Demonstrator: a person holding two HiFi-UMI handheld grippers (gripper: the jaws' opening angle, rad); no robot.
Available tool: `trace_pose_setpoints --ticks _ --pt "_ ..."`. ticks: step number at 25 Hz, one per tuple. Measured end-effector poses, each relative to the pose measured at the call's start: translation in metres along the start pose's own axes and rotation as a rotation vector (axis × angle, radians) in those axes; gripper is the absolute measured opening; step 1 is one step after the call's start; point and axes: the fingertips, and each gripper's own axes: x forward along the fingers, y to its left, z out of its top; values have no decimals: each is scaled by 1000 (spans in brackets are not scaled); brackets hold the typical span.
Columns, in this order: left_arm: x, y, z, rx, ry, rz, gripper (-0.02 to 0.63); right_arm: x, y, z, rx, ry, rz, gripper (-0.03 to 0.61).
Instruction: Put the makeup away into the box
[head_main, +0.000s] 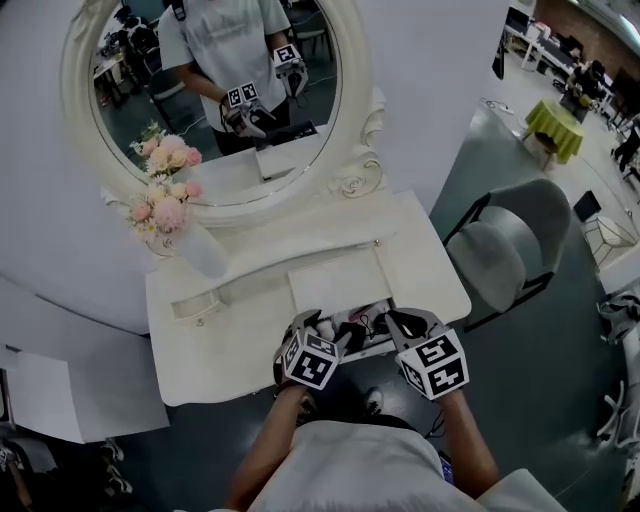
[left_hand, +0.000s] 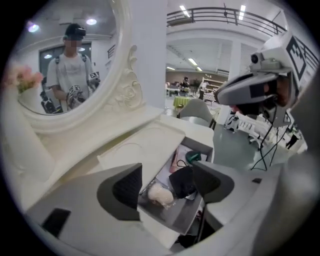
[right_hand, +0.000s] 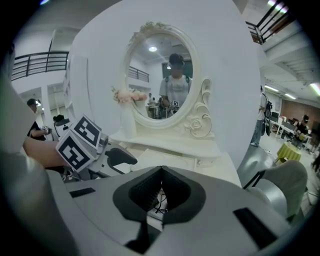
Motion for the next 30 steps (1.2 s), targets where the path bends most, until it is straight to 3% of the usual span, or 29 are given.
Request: trace_pose_setpoints --ticks 2,5,9,13,19,30 --pt "-18 11 7 -34 -44 26 337 0 4 15 -18 -22 -2 2" --pt "-52 30 15 -55 -112 80 246 1 15 39 -57 -53 1 2" --pt "-100 50 25 -70 -208 137 185 1 36 70 -99 -96 20 2" --pt "-145 62 36 -58 -294 186 105 -6 65 104 -94 -175 95 2" --pt "-205 76 60 -71 -468 220 11 -19 92 154 -184 -287 110 2" --pt "-269 103 71 48 -500 425 -5 -26 127 206 -292 -390 154 2"
